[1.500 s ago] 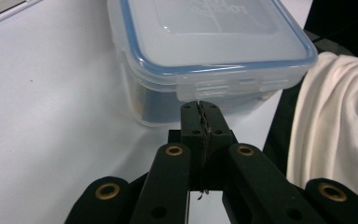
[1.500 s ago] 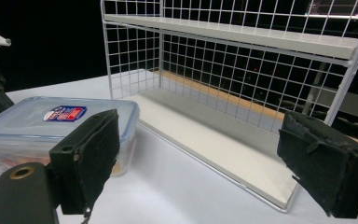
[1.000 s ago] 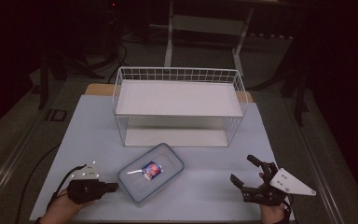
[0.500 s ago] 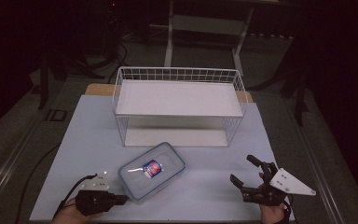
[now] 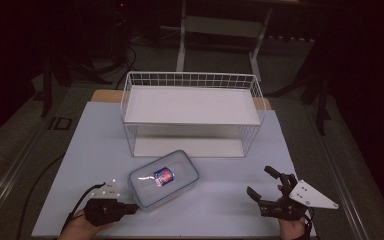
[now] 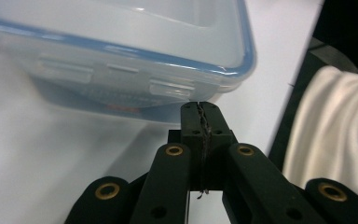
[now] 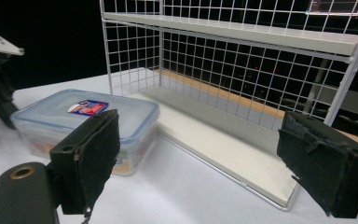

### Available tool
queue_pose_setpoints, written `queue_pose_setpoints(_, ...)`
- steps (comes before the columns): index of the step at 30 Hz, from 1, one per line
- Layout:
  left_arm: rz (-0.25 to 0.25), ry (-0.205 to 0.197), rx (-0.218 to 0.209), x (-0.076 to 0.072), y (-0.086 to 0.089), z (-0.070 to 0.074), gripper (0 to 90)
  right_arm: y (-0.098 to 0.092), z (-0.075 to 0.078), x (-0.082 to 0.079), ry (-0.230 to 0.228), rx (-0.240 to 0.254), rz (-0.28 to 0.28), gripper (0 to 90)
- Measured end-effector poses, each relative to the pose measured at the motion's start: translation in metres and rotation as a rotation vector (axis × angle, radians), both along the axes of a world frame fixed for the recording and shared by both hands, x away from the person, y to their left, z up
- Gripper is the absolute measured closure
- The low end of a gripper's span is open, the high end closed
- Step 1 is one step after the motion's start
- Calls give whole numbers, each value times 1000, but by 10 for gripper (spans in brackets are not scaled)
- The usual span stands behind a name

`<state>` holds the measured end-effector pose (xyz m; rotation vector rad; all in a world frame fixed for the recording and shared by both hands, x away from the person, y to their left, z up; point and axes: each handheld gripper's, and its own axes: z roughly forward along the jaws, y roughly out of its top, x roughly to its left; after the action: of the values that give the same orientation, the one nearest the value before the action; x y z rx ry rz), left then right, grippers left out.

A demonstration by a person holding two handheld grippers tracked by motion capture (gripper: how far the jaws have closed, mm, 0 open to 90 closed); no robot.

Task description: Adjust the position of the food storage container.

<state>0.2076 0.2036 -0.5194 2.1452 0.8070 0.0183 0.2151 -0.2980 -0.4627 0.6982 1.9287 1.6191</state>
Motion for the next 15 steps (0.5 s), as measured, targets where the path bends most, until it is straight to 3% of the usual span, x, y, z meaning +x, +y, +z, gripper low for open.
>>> queue_pose_setpoints(6,69,4,22,16,8,-4,890,0,1,-1,-3,-1,0,129)
queue_pose_setpoints(9,144,-6,5,18,20,-2,890,0,0,-1,-2,0,0,129)
queue_pose_setpoints(15,197,-58,-1,23,25,7,890,1,1,-1,-3,-2,4,130)
